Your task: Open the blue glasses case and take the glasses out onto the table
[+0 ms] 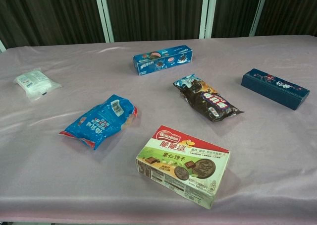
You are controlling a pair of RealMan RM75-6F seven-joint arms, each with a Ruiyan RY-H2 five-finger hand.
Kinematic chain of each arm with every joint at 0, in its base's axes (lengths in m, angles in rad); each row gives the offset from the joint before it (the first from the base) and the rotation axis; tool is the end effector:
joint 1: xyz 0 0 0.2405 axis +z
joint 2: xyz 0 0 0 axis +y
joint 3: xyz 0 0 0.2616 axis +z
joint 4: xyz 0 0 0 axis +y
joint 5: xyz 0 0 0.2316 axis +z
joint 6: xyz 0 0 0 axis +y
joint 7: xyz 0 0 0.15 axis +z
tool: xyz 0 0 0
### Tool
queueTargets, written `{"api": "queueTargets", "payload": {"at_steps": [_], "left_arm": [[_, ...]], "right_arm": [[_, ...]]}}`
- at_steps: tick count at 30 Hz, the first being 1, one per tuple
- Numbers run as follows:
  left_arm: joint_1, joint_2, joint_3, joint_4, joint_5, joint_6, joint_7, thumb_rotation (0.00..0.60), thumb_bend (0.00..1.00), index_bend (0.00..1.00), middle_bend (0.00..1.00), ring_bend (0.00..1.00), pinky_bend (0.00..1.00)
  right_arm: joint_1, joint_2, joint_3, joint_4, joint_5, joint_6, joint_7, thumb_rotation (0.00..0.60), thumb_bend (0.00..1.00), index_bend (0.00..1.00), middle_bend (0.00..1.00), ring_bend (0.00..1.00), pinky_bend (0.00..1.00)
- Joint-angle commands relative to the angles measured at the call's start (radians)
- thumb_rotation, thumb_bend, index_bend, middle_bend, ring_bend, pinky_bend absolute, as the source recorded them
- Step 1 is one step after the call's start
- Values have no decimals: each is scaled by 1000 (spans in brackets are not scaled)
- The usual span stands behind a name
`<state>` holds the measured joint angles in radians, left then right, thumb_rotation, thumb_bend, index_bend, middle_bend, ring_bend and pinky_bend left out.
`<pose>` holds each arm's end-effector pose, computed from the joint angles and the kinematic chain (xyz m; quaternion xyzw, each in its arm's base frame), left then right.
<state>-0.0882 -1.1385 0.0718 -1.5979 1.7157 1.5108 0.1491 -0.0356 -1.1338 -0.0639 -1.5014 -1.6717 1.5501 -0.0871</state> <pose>-0.3040 0.1580 0.1114 -0.6977 -0.3182 -0.3606 0.5309 -0.3460 -0.1216 0.1304 0.6639 -0.3485 0.3168 0.5809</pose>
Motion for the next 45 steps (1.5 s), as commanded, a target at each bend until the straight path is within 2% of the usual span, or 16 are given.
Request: {"api": "queueTargets", "payload": {"at_steps": [1,7,10,13,17,20,23,26,30,34,45], "left_arm": [[1,0,0,0,0,1,0,600,386,0,0,0,0],[2,0,-2,-1,-1,6,-5,600,386,0,0,0,0],[-1,2,-4,0,-4,0,-13,600,385,0,0,0,0],[-6,4,-5,3,-10,-10,-18,600,385,0,0,0,0],[-13,6,-10,1,-18,-22,-22,600,389,0,0,0,0],[-16,4,-12,-1,-24,-28,-18,600,389,0,0,0,0],[-19,0,-11,-4,-24,-33,-6,600,391,0,0,0,0],[-19,-3,-10,-5,-23,-37,4,600,396,0,0,0,0],[-19,-5,-10,-5,-26,-37,9,600,397,0,0,0,0],[-16,-3,-11,-3,-27,-30,4,600,397,0,0,0,0],[-8,1,-10,-9,-27,-16,1,600,400,0,0,0,0]], "right_arm": [[1,-1,4,1,4,1,3,600,339,5,0,0,0],[7,-14,29,19,21,13,19,600,339,32,0,0,0],[37,-15,65,25,79,-39,40,600,338,52,0,0,0],[108,-14,118,57,154,-149,52,600,339,105,0,0,0],[239,-27,203,156,268,-341,33,600,339,216,0,0,0],[323,-47,241,219,337,-465,-9,600,344,269,0,0,0],[391,-83,259,280,383,-558,-49,600,430,327,0,0,0],[445,-128,264,343,417,-632,-84,600,519,399,0,0,0],[493,-185,260,417,448,-695,-119,600,537,446,0,0,0],[514,-223,247,457,472,-726,-157,600,539,440,0,0,0],[542,-269,217,475,512,-772,-196,600,536,404,0,0,0]]}}
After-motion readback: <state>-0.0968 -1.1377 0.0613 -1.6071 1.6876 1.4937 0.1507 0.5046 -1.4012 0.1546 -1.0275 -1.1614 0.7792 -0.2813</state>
